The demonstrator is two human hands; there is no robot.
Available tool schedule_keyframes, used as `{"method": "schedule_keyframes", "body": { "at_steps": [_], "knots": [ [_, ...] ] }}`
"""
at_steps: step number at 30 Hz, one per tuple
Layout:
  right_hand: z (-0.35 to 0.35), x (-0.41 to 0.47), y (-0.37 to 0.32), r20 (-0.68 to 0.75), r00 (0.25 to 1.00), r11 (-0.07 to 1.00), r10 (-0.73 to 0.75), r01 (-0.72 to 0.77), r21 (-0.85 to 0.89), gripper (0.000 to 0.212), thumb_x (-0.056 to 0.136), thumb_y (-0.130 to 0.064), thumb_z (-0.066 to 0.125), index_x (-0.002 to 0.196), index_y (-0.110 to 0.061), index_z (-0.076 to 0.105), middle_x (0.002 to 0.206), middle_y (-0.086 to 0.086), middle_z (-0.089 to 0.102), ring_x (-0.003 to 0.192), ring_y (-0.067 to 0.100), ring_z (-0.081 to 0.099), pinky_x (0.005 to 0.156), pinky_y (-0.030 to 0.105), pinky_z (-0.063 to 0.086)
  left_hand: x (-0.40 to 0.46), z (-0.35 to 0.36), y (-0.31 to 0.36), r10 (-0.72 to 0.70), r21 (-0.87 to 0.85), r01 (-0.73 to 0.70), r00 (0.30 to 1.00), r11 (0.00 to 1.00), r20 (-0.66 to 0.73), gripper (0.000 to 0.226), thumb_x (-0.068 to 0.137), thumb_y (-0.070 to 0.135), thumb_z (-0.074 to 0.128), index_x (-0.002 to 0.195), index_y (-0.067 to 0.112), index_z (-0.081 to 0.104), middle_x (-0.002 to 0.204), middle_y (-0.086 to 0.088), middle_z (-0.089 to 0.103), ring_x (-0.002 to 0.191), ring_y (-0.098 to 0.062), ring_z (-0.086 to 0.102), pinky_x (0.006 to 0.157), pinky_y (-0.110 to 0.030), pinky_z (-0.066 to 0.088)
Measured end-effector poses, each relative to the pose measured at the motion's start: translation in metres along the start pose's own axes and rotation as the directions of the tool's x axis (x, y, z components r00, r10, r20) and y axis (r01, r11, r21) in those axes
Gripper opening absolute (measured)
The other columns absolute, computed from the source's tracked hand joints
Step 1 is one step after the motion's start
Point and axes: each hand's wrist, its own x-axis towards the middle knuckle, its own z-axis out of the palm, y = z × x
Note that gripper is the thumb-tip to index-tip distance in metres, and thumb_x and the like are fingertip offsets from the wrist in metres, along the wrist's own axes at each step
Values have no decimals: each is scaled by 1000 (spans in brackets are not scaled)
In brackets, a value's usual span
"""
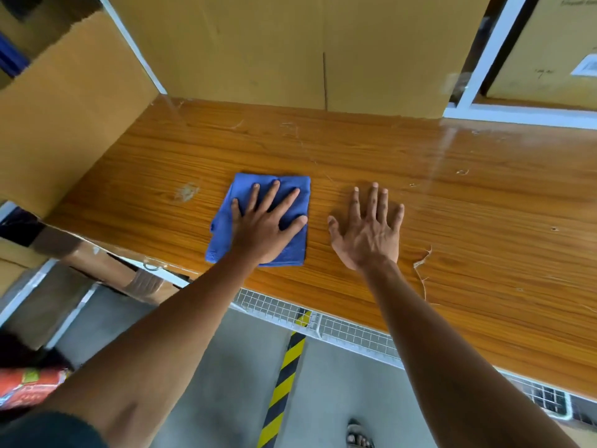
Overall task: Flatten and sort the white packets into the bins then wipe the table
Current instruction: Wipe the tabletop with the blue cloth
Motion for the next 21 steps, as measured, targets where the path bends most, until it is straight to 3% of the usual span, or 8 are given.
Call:
{"method": "schedule_keyframes", "body": {
  "at_steps": [5, 9, 14, 21],
  "knots": [
    [5, 22, -12, -5, 1000, 1000, -24, 24, -2, 86, 97, -72, 2, 166, -22, -6, 172, 13, -17, 159, 31, -18, 124, 63, -9, 65, -7, -11, -15, 13, 15, 999, 1000, 41, 81, 85, 94, 7, 159, 63, 2, 176, 17, -3, 163, -27, 1, 122, -72, 10],
    [5, 33, -19, 0, 1000, 1000, -7, 7, -1, 87, 96, -73, 2, 166, -21, -6, 172, 13, -17, 159, 33, -17, 124, 64, -8, 21, 7, -22, 61, 30, -59, 997, 998, -56, 74, 93, 86, 17, 162, 58, 13, 176, 14, 8, 162, -31, 12, 119, -74, 18],
    [2, 46, -34, 8, 1000, 1000, 26, -26, 16, 86, 97, -71, 5, 166, -20, -4, 172, 15, -15, 159, 35, -15, 123, 64, -7, -35, 7, -35, 86, 40, -84, 995, 996, -54, 73, 96, 84, 16, 162, 55, 18, 176, 13, 10, 163, -29, 10, 120, -73, 17],
    [8, 55, -39, -6, 1000, 1000, -7, 7, -2, 83, 98, -69, 3, 167, -24, -3, 173, 11, -13, 159, 31, -15, 124, 62, -8, 62, -5, -43, 77, 3, -77, 997, 997, 27, 80, 86, 92, 10, 160, 62, 6, 176, 16, 2, 162, -28, 4, 121, -72, 12]
  ]
}}
